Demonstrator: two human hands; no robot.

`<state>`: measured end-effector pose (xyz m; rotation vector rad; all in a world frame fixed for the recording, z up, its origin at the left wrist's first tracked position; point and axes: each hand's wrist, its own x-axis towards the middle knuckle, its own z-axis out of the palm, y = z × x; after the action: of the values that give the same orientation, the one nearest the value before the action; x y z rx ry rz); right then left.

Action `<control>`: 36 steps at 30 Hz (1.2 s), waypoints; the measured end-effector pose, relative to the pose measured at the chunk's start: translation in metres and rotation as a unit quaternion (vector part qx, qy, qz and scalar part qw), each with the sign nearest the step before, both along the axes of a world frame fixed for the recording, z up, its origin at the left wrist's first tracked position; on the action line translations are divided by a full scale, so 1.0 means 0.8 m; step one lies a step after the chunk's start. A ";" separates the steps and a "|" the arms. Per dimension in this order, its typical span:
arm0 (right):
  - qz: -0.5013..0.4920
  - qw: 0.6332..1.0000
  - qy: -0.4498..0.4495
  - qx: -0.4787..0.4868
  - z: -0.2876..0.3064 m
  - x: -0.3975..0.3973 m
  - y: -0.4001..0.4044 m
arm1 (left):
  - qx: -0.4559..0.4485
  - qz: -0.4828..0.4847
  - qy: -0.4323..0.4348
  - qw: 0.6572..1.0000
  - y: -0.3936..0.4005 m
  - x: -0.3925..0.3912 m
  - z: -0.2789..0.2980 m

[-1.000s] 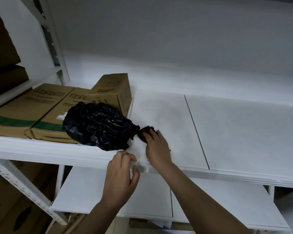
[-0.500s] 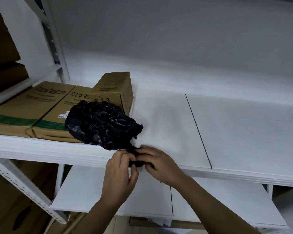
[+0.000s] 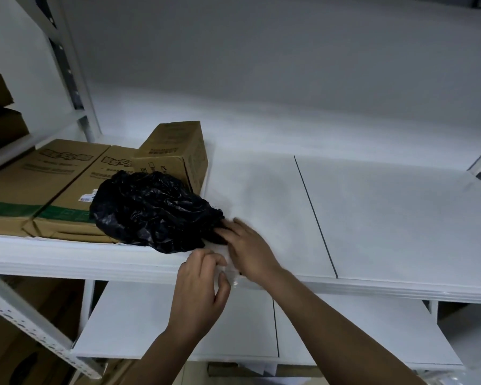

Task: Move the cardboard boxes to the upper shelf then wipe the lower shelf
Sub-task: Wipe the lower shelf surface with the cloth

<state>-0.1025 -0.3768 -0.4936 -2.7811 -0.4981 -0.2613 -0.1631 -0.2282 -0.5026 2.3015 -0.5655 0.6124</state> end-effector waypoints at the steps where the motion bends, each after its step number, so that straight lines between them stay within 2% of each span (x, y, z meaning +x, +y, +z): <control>1: -0.028 1.000 0.003 -0.009 0.001 0.007 -0.010 | 0.001 -0.008 0.004 1.000 -0.003 0.002 0.002; 4: -0.152 0.988 0.007 -0.021 0.003 0.012 -0.066 | -0.001 -0.031 0.029 0.999 -0.013 0.008 0.008; 8: -0.304 0.952 0.008 -0.033 0.002 -0.013 -0.144 | 0.021 -0.068 0.051 0.996 -0.033 0.011 0.014; 14: -0.432 0.901 0.033 -0.005 0.006 -0.029 -0.183 | 0.028 -0.099 0.043 0.994 -0.053 0.015 0.016; 16: -0.433 0.900 0.034 -0.028 0.008 -0.023 -0.166 | 0.029 -0.093 0.044 0.994 -0.052 0.017 0.016; 19: -0.377 0.925 0.032 -0.034 0.010 -0.003 -0.120 | 0.032 -0.079 0.049 0.995 -0.047 0.019 0.015; 24: -0.169 0.983 0.067 0.009 0.011 0.028 -0.036 | 0.042 -0.072 0.051 0.995 -0.044 0.023 0.018; 26: -0.085 0.994 0.070 0.022 0.010 0.027 -0.036 | 0.047 -0.072 0.052 0.995 -0.045 0.026 0.018; 28: -0.040 0.996 0.071 0.035 0.010 0.025 -0.056 | 0.044 -0.064 0.058 0.995 -0.045 0.028 0.018; 31: -0.079 0.994 0.056 0.041 0.012 0.021 -0.095 | 0.040 -0.060 0.057 0.996 -0.048 0.034 0.019; 33: -0.180 0.983 0.019 0.040 0.009 0.020 -0.122 | 0.040 -0.064 0.056 0.996 -0.051 0.038 0.019; 36: -0.378 0.926 -0.003 -0.004 0.004 0.019 -0.154 | 0.043 -0.071 0.059 0.995 -0.054 0.042 0.019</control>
<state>-0.0875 -0.4999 -0.4907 -2.8433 0.6039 -0.4248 -0.1291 -0.2711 -0.4872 2.3364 -0.7024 0.3874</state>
